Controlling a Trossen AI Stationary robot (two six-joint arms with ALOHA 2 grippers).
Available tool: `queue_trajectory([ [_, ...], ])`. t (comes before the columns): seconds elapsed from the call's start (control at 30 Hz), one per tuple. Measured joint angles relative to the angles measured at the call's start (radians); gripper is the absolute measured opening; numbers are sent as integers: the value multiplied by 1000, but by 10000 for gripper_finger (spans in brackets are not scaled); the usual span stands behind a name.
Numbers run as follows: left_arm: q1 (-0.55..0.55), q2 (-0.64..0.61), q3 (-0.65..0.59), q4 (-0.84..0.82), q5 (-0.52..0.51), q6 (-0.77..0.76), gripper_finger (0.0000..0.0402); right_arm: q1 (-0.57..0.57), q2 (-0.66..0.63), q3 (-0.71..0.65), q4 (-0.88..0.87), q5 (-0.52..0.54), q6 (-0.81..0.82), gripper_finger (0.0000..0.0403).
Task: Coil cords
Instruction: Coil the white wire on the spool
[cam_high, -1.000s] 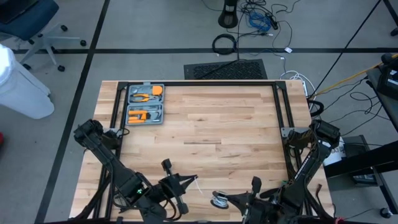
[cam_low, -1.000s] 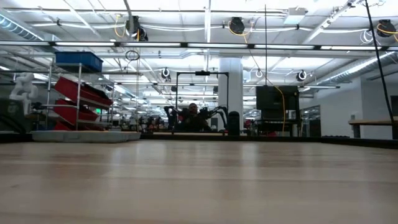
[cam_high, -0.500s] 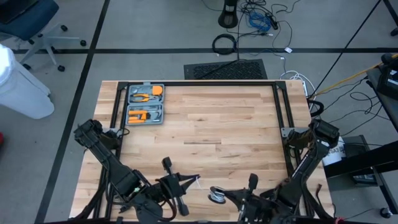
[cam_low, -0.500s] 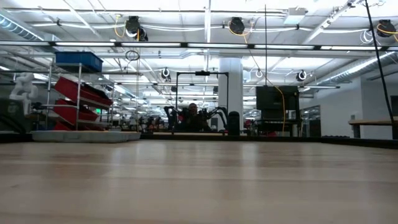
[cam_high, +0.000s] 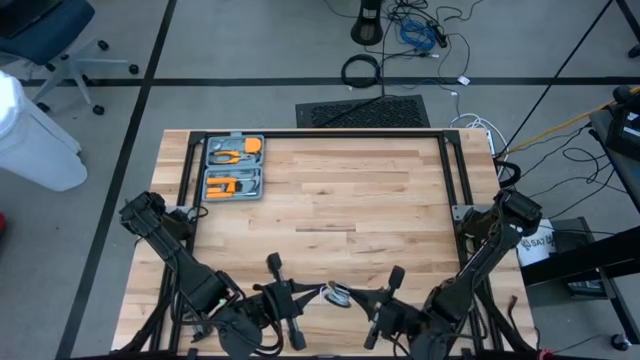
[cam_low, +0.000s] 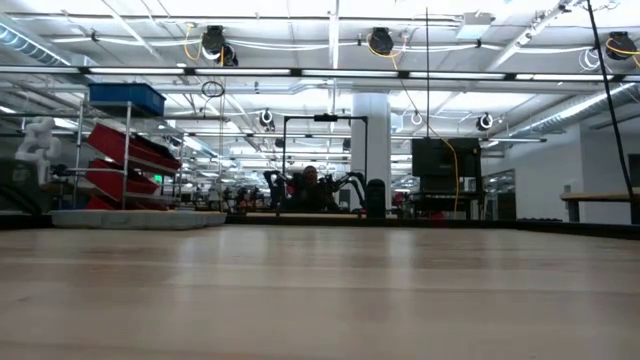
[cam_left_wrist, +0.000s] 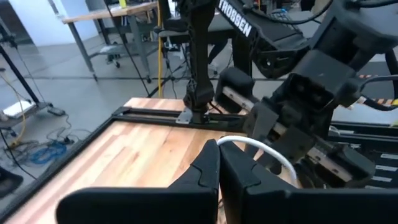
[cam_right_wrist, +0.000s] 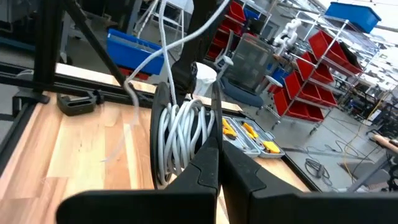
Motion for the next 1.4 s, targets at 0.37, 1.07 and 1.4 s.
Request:
queue_trajectory([
  [0.37,0,0,0,31,0,56,1,-37,24,0,-10,57,25,0],
  [1.07,1,0,114,22,-106,187,1,-86,23,0,-23,88,108,0],
  [1.4,5,90,107,21,-84,84,1,-96,24,0,10,107,124,0],
])
